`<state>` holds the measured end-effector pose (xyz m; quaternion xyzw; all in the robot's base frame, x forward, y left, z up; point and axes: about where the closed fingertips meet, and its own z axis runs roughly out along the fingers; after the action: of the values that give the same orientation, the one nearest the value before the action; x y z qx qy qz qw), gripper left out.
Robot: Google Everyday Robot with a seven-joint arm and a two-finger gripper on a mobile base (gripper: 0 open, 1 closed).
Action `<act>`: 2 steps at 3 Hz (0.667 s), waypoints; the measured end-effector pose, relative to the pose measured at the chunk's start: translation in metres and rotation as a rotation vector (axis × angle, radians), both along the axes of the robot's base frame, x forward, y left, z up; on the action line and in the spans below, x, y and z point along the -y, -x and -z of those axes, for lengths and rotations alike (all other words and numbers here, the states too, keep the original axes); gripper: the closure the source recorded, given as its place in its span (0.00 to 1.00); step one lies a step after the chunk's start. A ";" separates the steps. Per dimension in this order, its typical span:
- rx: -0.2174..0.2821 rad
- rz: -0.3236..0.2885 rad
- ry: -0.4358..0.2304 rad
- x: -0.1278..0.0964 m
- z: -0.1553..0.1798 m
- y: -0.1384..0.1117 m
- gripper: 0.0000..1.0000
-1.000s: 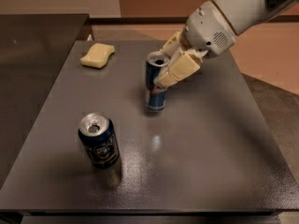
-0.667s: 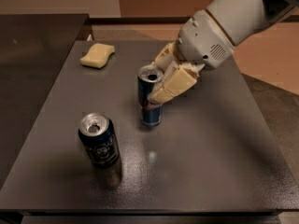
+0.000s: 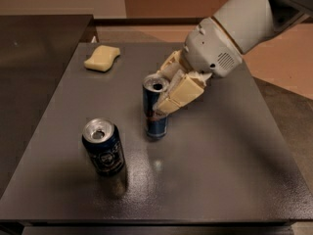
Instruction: Move redbull can near pepsi can
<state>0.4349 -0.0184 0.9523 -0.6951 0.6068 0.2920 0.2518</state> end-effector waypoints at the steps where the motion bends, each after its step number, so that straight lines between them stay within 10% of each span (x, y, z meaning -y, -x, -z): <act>1: -0.014 -0.016 0.007 -0.007 0.012 0.008 1.00; 2: -0.023 -0.026 0.008 -0.011 0.022 0.015 1.00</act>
Offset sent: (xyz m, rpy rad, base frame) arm -0.0233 0.0133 -0.0373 -0.0080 0.0446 0.0354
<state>0.4195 -0.0070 0.9303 -0.7004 0.6019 0.3008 0.2381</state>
